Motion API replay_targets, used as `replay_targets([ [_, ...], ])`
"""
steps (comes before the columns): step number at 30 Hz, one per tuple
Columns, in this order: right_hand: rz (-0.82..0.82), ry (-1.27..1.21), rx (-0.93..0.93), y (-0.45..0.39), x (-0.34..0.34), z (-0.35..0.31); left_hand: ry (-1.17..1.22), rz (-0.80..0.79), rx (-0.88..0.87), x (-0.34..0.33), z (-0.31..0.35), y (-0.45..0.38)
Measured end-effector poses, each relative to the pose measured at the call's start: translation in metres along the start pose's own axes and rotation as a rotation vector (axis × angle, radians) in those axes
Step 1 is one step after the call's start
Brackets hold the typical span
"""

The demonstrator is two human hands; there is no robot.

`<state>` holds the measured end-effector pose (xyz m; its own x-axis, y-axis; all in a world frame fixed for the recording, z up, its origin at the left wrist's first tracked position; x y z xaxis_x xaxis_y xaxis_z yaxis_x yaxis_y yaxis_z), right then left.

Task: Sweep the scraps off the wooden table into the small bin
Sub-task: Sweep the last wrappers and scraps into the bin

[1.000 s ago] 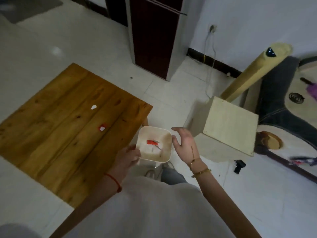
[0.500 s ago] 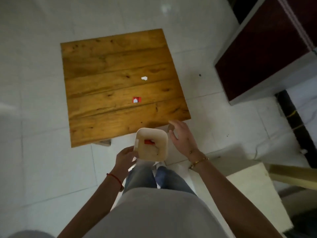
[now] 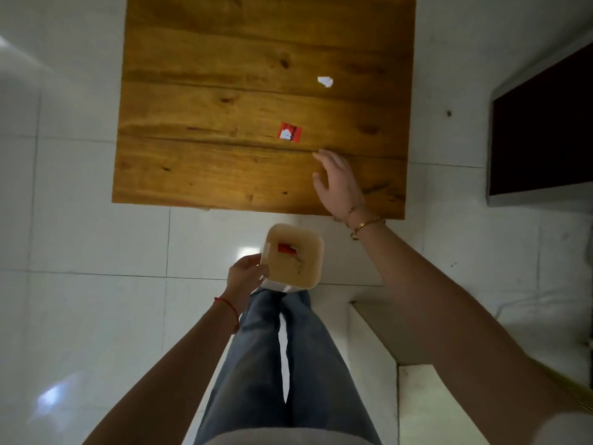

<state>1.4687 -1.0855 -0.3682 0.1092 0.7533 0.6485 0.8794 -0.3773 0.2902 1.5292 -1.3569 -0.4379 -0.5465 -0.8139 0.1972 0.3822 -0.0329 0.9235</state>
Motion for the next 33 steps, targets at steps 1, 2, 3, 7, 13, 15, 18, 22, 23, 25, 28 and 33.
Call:
replay_targets([
  [1, -0.012, 0.022, 0.024, -0.015, -0.008, 0.002, -0.005, 0.004, -0.005, -0.001, 0.000, -0.009],
  [2, -0.019, 0.045, 0.047, -0.028, -0.015, 0.004, -0.009, 0.010, -0.009, -0.001, 0.000, -0.018],
  [3, -0.027, 0.065, 0.064, -0.041, -0.023, 0.006, -0.011, 0.018, -0.009, -0.001, 0.000, -0.027],
  [7, -0.091, 0.150, 0.109, -0.078, -0.055, 0.015, 0.019, 0.047, 0.004, -0.002, -0.004, -0.060],
  [13, -0.196, 0.249, 0.126, -0.095, -0.087, 0.031, 0.074, 0.065, 0.016, -0.003, -0.009, -0.081],
  [15, -0.203, 0.265, 0.139, -0.088, -0.093, 0.034, 0.079, 0.058, 0.017, -0.004, -0.009, -0.082],
  [18, -0.155, 0.260, 0.184, -0.067, -0.093, 0.032, 0.087, 0.044, 0.008, -0.005, -0.007, -0.080],
  [22, -0.171, 0.235, 0.226, -0.028, -0.100, 0.031, 0.087, 0.039, -0.014, -0.008, -0.005, -0.078],
  [23, -0.180, 0.241, 0.241, -0.017, -0.102, 0.031, 0.088, 0.038, -0.019, -0.008, -0.005, -0.078],
  [25, -0.199, 0.252, 0.285, 0.009, -0.110, 0.030, 0.098, 0.038, -0.021, -0.010, -0.005, -0.076],
  [28, -0.268, 0.269, 0.359, 0.049, -0.126, 0.032, 0.119, 0.044, -0.015, -0.011, -0.004, -0.075],
  [33, -0.367, 0.235, 0.326, 0.100, -0.145, 0.045, 0.129, 0.046, -0.015, -0.014, -0.008, -0.067],
])
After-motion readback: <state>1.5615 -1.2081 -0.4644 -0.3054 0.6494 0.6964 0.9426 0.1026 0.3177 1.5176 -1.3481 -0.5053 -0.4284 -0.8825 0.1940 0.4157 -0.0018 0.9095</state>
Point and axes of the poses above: each hand's wrist, its own y-axis away from the middle knuckle, its own x-axis out of the back of the hand, z = x × y, the point moved 8 cm from there along -y, towards the middle knuckle, and after that the axes turned 9 degrees about -y, right-handed, at the moved point
